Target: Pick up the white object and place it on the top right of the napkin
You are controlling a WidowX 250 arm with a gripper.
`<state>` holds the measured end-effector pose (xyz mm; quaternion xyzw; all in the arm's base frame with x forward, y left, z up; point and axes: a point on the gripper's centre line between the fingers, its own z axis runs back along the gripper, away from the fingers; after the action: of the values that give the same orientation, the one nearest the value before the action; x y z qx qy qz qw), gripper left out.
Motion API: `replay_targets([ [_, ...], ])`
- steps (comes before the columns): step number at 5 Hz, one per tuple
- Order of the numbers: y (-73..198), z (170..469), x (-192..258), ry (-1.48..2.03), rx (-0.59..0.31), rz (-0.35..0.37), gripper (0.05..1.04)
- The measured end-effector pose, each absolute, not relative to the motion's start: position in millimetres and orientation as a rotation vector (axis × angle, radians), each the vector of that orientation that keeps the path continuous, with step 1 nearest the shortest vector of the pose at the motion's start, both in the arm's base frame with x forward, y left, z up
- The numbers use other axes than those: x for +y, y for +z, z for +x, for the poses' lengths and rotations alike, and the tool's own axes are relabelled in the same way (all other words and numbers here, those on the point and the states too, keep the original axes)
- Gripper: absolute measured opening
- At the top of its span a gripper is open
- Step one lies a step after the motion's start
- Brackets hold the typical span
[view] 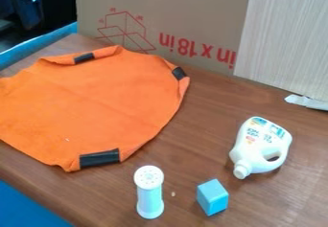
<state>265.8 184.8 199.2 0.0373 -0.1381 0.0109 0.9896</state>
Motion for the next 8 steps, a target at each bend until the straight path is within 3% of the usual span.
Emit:
replay_targets([
  [1,190,266,185,0.022,-0.254,0.058,1.001],
  [3,165,244,139,-0.165,-0.208,0.041,1.001],
  [6,141,196,31,-0.445,-0.146,-0.021,1.001],
  [8,120,189,-20,-0.545,-0.078,-0.051,1.001],
])
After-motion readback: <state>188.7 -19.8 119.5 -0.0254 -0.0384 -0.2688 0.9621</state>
